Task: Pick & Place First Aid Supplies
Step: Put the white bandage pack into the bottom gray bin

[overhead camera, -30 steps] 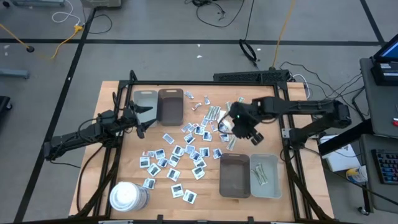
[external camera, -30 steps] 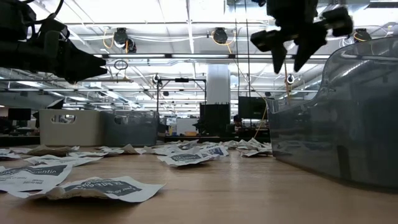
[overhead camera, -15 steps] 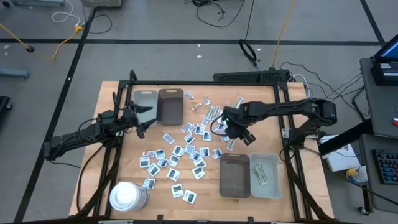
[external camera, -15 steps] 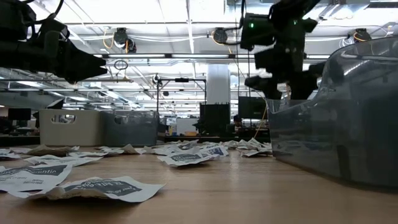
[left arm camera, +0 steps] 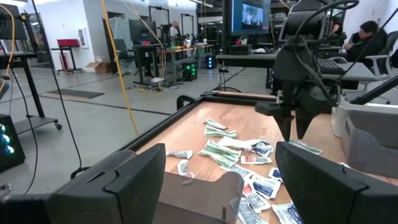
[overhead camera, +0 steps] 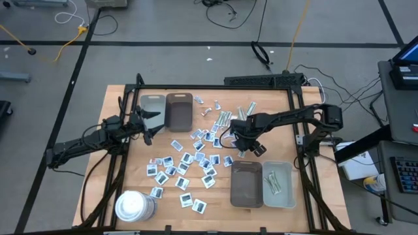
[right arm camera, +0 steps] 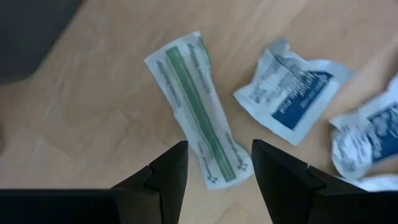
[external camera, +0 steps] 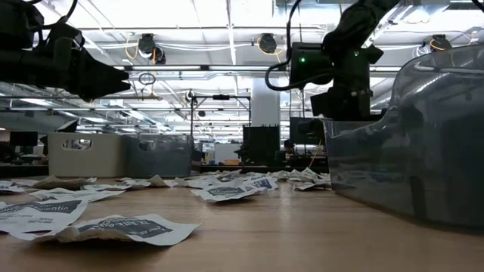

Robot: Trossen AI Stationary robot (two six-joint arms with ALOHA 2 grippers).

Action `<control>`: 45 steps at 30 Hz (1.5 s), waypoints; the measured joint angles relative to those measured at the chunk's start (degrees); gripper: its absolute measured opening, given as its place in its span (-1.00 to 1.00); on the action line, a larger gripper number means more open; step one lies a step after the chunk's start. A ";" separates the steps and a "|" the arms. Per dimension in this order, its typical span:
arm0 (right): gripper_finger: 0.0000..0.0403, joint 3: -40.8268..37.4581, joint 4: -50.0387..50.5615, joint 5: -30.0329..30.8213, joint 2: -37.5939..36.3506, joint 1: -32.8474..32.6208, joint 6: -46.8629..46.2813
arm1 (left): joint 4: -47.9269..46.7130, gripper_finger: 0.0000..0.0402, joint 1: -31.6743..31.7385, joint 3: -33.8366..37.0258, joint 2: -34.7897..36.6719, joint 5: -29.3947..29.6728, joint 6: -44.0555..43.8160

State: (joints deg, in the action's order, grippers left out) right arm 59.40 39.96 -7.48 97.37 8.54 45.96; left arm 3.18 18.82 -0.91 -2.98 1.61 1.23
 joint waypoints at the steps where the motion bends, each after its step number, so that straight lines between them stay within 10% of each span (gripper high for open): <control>1: -0.17 0.00 -0.34 -0.15 0.19 0.00 0.41 | 0.00 0.52 -0.01 0.01 0.00 -0.01 0.00; 25: -0.93 0.32 -1.33 0.17 2.92 0.00 -3.70 | 0.00 0.52 -0.01 0.00 0.00 0.02 0.00; 45: -0.97 2.35 11.67 4.43 -12.10 -0.02 -48.01 | 0.00 0.52 0.00 0.00 0.00 0.01 0.00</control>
State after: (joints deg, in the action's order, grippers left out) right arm 61.75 51.62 -3.05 85.27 8.51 -2.05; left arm 3.18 18.82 -0.91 -2.98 1.62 1.23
